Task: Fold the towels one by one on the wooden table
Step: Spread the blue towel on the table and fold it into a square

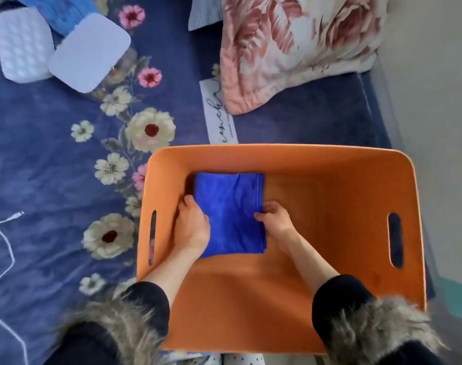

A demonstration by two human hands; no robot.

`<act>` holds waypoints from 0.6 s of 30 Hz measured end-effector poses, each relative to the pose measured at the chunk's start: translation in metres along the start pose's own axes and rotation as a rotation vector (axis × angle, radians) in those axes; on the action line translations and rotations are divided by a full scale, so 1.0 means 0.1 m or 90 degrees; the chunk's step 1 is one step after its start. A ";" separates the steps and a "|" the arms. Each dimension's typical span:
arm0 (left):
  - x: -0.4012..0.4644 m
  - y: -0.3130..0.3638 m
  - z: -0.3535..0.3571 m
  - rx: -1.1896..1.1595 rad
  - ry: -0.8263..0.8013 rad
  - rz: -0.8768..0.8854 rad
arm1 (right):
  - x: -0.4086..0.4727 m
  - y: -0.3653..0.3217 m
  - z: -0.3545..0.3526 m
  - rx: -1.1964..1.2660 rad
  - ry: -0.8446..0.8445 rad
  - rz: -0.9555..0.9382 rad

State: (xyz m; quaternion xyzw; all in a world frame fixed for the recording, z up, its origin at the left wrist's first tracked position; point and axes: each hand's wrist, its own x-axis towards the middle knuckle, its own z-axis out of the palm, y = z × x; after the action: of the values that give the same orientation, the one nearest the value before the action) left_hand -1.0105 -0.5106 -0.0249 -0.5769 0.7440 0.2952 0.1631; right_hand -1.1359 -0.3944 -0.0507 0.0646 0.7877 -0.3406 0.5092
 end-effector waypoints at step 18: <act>0.22 -0.08 0.24 0.534 -0.135 0.265 | 0.05 0.20 0.02 -0.928 -0.034 -0.446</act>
State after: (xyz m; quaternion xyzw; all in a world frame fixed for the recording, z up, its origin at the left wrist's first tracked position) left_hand -1.0111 -0.5137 -0.0586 -0.2669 0.8778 0.0528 0.3943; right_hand -1.1277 -0.3820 -0.0643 -0.5425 0.7738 0.1174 0.3053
